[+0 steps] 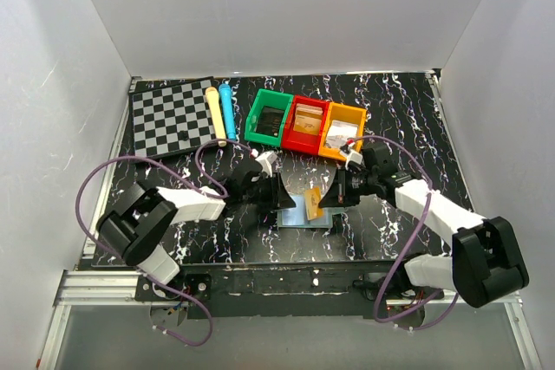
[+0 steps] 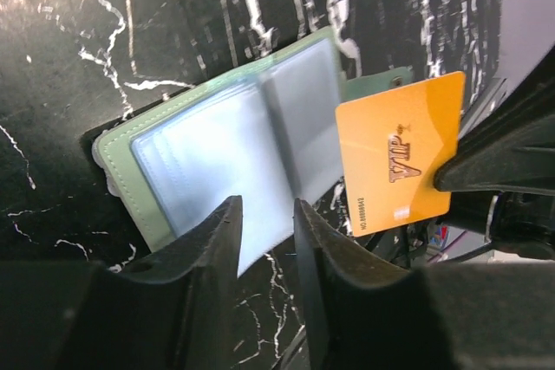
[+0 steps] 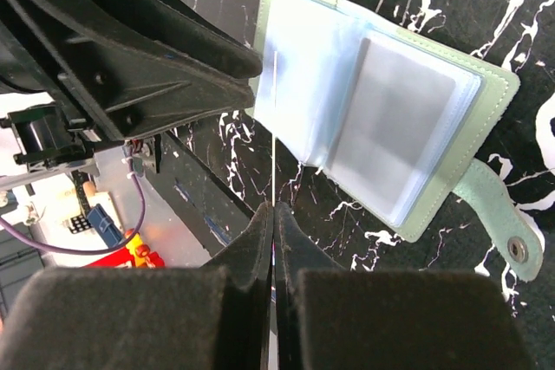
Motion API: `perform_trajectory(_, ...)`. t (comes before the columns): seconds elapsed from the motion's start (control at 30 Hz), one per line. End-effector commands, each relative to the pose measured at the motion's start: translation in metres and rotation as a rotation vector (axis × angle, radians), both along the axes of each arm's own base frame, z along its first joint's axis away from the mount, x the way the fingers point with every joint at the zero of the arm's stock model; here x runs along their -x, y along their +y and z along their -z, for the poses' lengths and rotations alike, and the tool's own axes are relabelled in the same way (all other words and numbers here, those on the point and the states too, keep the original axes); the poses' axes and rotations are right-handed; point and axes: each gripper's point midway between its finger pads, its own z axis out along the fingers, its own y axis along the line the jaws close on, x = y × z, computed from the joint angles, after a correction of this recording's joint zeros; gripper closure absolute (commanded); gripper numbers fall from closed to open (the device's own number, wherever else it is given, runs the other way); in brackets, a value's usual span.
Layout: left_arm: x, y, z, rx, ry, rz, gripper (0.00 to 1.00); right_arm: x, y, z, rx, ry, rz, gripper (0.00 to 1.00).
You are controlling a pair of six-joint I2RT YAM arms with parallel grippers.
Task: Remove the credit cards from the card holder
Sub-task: Remove the credit card from the card holder.
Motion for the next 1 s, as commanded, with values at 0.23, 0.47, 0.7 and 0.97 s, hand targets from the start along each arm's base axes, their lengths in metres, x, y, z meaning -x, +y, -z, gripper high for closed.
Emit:
perform_trajectory(0.23, -0.029, 0.019, -0.131, 0.142, -0.316, -0.108, 0.62, -0.008, -0.008, -0.073, 0.021, -0.243, -0.038, 0.99)
perform_trajectory(0.47, 0.019, 0.016, -0.183, 0.368, -0.511, 0.162, 0.6, 0.034, 0.005, -0.104, -0.026, -0.274, -0.263, 0.99)
perform_trajectory(0.7, 0.067, 0.02, -0.21, 0.52, -0.557, 0.361, 0.55, 0.078, 0.021, -0.129, -0.186, -0.259, -0.485, 0.99)
perform_trajectory(0.97, 0.095, 0.024, -0.21, 0.526, -0.582, 0.55, 0.48, 0.102, 0.029, -0.136, -0.228, -0.255, -0.614, 0.99)
